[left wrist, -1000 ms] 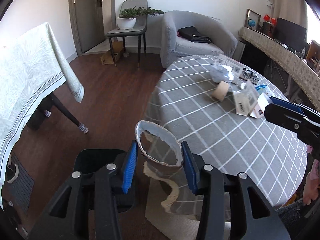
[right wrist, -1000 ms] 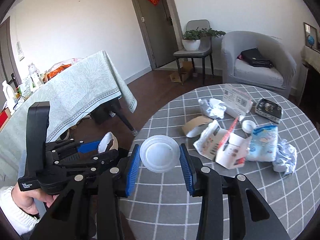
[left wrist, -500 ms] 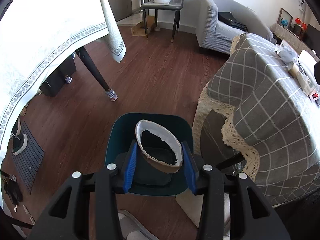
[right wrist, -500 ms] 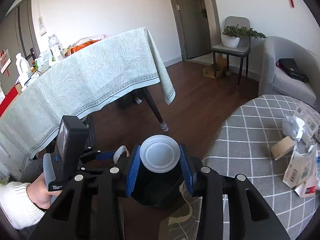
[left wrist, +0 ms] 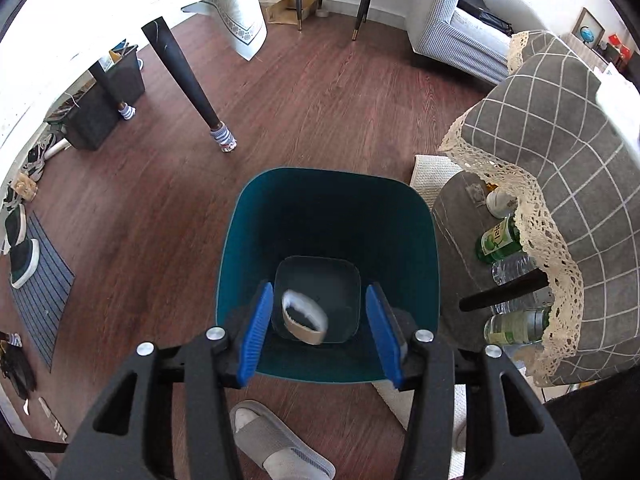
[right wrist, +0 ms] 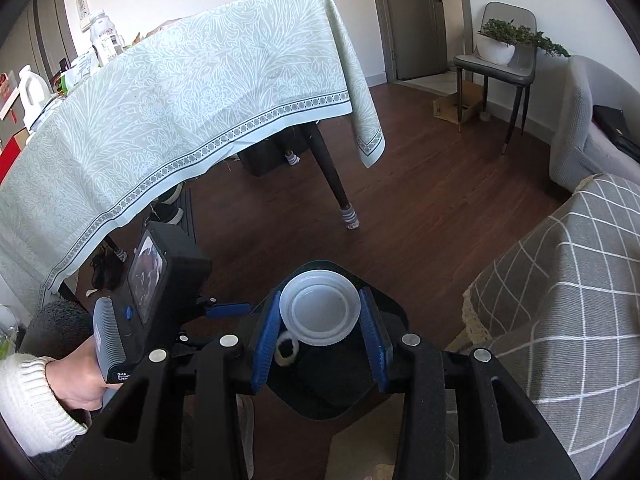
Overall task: Collect trash
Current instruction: 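Carry the lid and tube to the teal bin and open both grippers, then move both tools back from the bin toward the table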
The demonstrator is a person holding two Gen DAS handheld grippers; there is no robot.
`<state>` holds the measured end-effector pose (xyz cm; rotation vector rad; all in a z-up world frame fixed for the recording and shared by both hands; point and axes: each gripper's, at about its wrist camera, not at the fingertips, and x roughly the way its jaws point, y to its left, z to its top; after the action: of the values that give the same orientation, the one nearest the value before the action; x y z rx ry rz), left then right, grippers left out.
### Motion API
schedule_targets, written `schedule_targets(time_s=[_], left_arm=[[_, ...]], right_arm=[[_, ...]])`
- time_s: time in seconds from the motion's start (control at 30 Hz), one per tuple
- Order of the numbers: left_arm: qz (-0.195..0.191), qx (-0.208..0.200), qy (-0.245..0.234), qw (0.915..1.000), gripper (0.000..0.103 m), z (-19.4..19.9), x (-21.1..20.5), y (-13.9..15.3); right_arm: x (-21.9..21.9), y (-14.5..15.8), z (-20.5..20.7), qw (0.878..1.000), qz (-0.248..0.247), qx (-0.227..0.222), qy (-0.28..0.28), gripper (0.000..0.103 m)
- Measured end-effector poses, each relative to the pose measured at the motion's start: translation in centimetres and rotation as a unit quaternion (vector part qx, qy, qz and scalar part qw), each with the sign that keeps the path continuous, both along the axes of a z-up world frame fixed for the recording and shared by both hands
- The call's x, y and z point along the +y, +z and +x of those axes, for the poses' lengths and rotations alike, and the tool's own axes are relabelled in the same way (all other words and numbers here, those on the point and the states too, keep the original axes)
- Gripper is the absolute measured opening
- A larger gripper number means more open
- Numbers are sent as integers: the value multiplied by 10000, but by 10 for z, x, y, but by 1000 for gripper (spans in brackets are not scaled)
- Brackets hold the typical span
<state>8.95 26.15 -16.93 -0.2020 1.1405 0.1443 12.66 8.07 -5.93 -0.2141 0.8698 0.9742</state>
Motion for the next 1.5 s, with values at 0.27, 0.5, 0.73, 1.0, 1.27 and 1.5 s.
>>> schedule_targets(time_s=[0.27,0.5,0.73,1.0,1.27,1.5], left_arm=[[-5,-332,257,9991,68,-12,18,15],[188,-875,329,9954,68,-28,28,51],[291,-1316,360,9902,52,-42,37,86],[250,-1458,355,9884,51,-45,42,97],[261,-1701,322,9846,53,-47,35,115],[199,-1978,177,9799,56,-41,12,141]], right_arm=[[29,-29,12,9994,-254,224,-49,40],[52,-60,15,9974,-581,432,-24,40],[76,-99,11,9934,-977,596,112,40],[96,-126,7,9878,-1384,661,266,66],[83,-108,8,9921,-1079,608,196,66],[40,-59,8,9975,-618,339,-40,66]])
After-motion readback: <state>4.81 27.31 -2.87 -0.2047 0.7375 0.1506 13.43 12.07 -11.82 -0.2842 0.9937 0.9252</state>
